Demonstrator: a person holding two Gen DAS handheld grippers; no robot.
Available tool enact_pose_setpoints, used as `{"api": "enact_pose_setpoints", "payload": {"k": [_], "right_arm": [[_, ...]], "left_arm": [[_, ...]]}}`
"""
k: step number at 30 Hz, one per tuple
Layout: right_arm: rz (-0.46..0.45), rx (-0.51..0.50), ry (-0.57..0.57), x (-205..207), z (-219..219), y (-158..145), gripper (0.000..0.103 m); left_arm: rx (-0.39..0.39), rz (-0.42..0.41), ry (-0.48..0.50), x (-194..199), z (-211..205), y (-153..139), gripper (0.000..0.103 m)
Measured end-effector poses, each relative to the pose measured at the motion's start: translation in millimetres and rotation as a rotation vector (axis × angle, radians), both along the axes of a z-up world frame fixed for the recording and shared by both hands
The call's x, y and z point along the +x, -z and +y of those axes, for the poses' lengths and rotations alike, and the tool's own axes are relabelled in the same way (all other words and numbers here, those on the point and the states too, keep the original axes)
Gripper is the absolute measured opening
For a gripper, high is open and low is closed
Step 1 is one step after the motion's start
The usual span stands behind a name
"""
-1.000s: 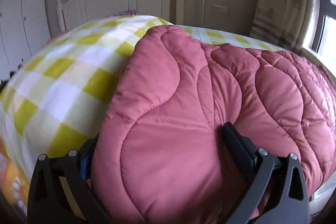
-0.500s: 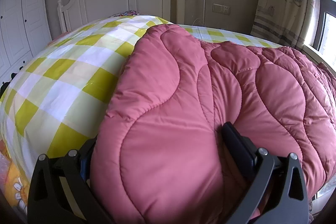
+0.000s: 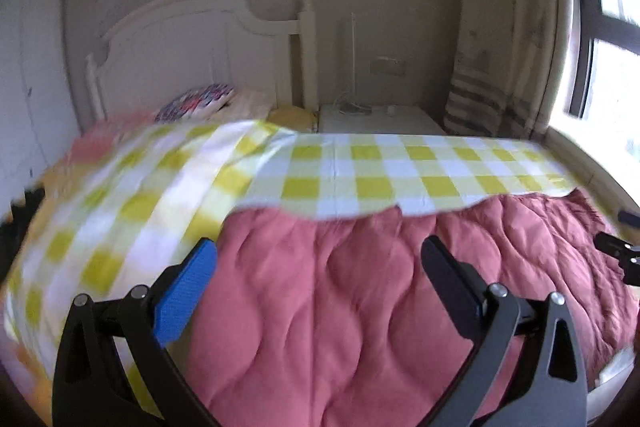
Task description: Fold large clothes
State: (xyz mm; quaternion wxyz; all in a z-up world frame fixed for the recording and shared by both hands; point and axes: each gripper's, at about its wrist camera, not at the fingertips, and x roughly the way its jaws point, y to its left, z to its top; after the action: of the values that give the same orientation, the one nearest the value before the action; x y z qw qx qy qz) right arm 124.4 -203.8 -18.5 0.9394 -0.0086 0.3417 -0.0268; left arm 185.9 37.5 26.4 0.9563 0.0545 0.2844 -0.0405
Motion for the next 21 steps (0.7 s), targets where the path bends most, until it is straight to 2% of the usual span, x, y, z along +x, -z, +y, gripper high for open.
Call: {"api": "enact_pose_setpoints", "payload": {"k": [3, 5, 8, 9, 10, 12, 21], "right_arm": [[0.047, 0.031, -0.032, 46, 13, 0, 0.098], [0.099, 0.031, -0.023, 73, 21, 10, 0.098], [0.235, -0.032, 0.041, 100, 26, 56, 0.099], [0.254, -0.001, 0.029, 102, 23, 72, 0.099], [0.233, 0.04, 0.033, 99, 18, 78, 0.099], [0.232, 0.022, 0.043, 99, 20, 79, 0.099], [0.229, 0.065, 0.028, 100, 12, 81, 0.099]], "left_arm": [[0.074, 0.078, 0.008, 46, -30, 9, 0.101], [0.114, 0.125, -0.001, 71, -42, 23, 0.101], [0.163, 0.225, -0.042, 101, -45, 65, 0.101], [0.168, 0.253, -0.046, 104, -40, 80, 0.101], [0.108, 0.296, -0.034, 111, -32, 95, 0.101], [0.022, 0.297, -0.051, 109, -15, 97, 0.101], [0.036, 0.295, -0.056, 110, -16, 102, 0.101]]}}
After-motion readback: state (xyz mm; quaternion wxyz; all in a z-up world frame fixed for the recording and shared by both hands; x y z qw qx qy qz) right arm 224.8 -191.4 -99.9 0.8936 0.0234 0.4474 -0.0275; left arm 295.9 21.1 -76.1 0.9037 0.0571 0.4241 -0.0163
